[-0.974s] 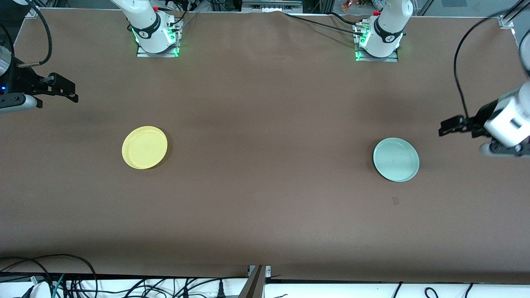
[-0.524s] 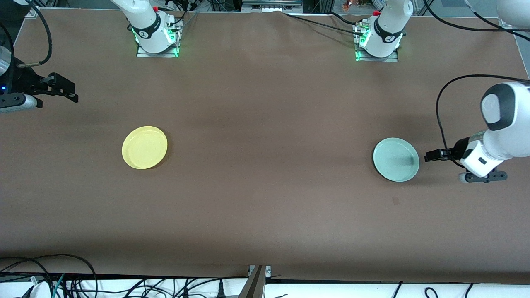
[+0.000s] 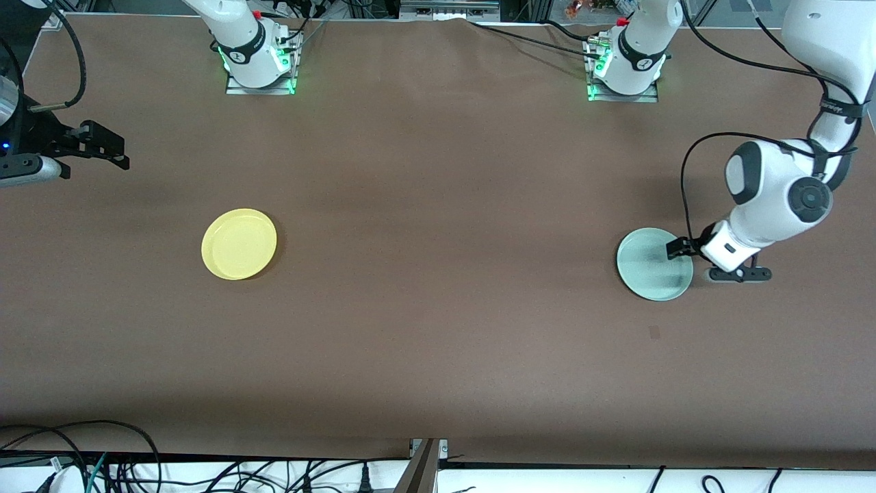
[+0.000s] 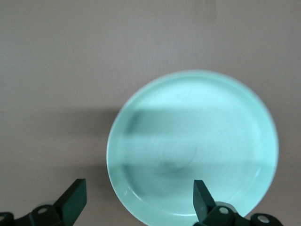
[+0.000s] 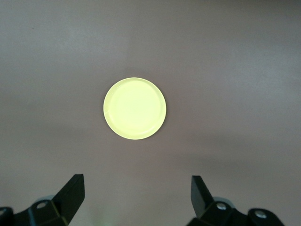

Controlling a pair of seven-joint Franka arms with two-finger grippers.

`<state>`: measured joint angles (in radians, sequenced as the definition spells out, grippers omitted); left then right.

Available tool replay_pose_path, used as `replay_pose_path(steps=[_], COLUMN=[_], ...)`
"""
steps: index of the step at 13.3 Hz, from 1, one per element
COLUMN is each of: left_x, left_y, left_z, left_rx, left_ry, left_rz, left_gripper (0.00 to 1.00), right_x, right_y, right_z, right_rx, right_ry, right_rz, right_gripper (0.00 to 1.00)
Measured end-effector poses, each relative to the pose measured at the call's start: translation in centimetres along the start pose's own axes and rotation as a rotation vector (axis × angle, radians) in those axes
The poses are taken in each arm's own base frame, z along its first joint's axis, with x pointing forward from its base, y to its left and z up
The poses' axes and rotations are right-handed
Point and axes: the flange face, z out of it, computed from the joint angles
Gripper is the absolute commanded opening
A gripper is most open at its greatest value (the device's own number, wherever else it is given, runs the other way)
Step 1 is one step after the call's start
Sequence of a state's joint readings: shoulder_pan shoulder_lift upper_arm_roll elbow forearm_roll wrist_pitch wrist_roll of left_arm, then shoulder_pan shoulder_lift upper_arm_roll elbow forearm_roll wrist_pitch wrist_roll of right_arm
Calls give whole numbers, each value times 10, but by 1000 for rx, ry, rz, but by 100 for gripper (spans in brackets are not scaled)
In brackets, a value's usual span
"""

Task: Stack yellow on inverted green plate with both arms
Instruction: 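Reach the left gripper down to the rim of the green plate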

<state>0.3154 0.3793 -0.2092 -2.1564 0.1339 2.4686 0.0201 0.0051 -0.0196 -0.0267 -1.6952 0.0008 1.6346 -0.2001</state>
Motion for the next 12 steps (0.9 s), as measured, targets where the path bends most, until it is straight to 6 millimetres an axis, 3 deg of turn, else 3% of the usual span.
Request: replay_pose_path(steps=[5, 10, 11, 12], left_x=[-5, -6, -6, -6], left_y=[-9, -11, -11, -11], left_z=[36, 40, 41, 43], left_rx=[37, 33, 32, 31], left_ry=[3, -1, -3, -4], left_rz=[66, 32, 16, 6], left_gripper=[100, 100, 93, 80], right_x=[0, 0, 0, 0], right_y=[0, 0, 0, 0], right_z=[0, 0, 0, 0], right_rx=[0, 0, 0, 0], right_ry=[0, 0, 0, 0], right_rz=[0, 0, 0, 0], right_gripper=[100, 100, 100, 100])
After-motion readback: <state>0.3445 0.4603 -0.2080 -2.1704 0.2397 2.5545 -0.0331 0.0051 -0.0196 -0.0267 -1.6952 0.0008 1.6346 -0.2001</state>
